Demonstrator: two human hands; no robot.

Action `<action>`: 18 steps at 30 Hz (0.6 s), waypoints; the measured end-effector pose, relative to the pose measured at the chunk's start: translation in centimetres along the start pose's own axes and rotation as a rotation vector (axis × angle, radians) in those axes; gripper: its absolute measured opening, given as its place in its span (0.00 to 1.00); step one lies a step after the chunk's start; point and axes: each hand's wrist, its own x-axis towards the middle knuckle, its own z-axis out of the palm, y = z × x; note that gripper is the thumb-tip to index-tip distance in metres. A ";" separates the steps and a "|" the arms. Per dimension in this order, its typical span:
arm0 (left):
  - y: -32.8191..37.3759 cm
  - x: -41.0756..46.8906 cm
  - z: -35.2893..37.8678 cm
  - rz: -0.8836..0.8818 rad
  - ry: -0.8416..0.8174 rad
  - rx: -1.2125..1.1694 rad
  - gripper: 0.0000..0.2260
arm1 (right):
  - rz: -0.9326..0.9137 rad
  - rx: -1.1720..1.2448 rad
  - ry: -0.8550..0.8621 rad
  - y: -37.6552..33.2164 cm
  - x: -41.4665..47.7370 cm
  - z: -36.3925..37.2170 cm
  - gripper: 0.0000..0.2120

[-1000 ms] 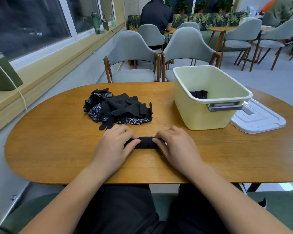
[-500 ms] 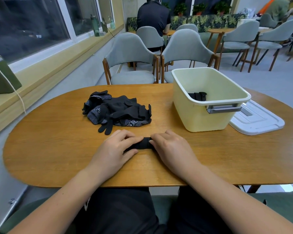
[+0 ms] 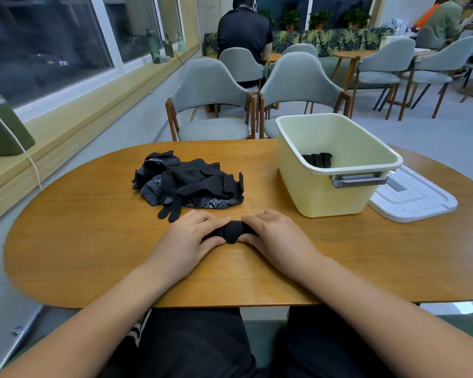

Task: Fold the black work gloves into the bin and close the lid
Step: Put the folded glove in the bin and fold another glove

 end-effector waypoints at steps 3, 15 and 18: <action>-0.2 0.4 0.1 -0.008 -0.009 -0.016 0.22 | 0.008 0.037 -0.019 0.0 0.3 -0.1 0.18; 0.2 0.1 -0.8 -0.029 -0.064 -0.107 0.14 | -0.015 0.107 0.002 0.1 0.5 -0.3 0.15; 0.6 0.3 -0.5 -0.050 -0.017 -0.109 0.12 | -0.019 0.108 0.009 0.0 0.5 -0.3 0.15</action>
